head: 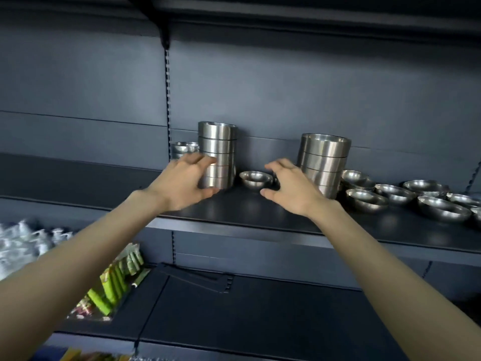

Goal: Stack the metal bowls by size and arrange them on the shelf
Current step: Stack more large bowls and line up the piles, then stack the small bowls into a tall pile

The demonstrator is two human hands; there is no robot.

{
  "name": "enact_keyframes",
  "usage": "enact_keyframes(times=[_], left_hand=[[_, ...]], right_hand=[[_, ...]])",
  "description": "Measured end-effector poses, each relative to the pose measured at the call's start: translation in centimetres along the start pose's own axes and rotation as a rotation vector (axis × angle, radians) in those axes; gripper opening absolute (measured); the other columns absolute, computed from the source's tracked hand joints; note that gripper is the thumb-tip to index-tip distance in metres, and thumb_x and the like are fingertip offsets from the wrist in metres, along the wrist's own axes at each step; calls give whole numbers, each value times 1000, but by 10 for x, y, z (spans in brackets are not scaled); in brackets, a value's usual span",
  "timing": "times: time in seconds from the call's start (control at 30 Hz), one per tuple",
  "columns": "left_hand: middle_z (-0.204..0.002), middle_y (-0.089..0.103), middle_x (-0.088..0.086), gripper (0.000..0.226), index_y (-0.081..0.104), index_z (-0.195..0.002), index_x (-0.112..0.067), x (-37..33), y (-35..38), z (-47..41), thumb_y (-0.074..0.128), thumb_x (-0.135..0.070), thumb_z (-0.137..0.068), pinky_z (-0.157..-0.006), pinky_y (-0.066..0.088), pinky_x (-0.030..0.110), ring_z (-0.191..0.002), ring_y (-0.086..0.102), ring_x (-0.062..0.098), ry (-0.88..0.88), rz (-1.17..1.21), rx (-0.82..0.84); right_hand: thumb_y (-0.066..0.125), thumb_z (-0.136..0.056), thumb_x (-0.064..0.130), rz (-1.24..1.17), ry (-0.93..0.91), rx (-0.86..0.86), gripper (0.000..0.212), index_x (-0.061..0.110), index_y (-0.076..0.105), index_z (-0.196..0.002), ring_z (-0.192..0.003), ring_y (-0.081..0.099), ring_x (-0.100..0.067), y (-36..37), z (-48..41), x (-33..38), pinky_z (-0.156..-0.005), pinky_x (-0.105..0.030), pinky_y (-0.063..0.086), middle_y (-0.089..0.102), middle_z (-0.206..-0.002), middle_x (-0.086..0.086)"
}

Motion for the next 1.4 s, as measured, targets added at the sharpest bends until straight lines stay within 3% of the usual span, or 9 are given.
enact_keyframes(times=[0.33,0.47,0.7,0.9,1.13,1.27,1.4], left_hand=[[-142,41,7,65,32,-144,-18,163,-12,46,55,-46,-90,-106,29,39,-132,36,27,50,-142,53],[-144,39,5,67,29,-146,-20,209,0,31,54,-47,-90,-107,28,38,-133,34,25,52,-116,69],[-140,43,4,66,30,-145,-20,270,41,-14,55,-46,-90,-108,30,38,-130,39,25,51,14,39],[-145,41,2,67,31,-144,-24,306,94,-67,60,-44,-88,-110,33,40,-133,39,22,34,245,118],[-140,47,4,73,34,-143,-20,334,150,-126,70,-38,-82,-100,36,24,-126,47,15,-15,606,160],[-138,46,3,82,30,-144,-19,343,184,-155,72,-41,-78,-102,42,32,-123,48,15,-68,822,232],[-141,42,3,87,24,-147,-20,348,205,-179,72,-40,-78,-102,41,30,-125,46,16,-96,999,325]], right_hand=[[60,-92,34,-16,34,48,61,16,36,-145,-133,39,-29,88,-63,130,-105,-45,39,30,-151,-4],[59,-93,35,-14,62,45,58,17,37,-143,-133,39,-27,107,-96,150,-100,-42,39,33,-148,-2],[59,-93,35,-19,91,31,60,15,35,-145,-137,35,-26,145,-157,151,-105,-39,37,29,-152,-3],[58,-94,35,-60,158,26,60,18,34,-146,-137,37,-24,182,-205,141,-108,-40,37,32,-152,0],[59,-93,36,-75,250,20,61,17,34,-146,-133,42,-26,213,-232,129,-106,-42,39,35,-150,-3],[59,-93,37,-70,328,7,63,16,33,-146,-130,46,-27,228,-235,125,-105,-43,41,39,-148,-6],[61,-92,38,-89,438,-26,69,16,28,-148,-125,50,-29,239,-238,124,-103,-44,43,44,-144,-9]])
Point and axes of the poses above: each hand's wrist, its own z-axis away from the middle knuckle, its own y-axis out of the palm, x = y × z, the point moved 7 cm from there along -z, towards the middle knuckle
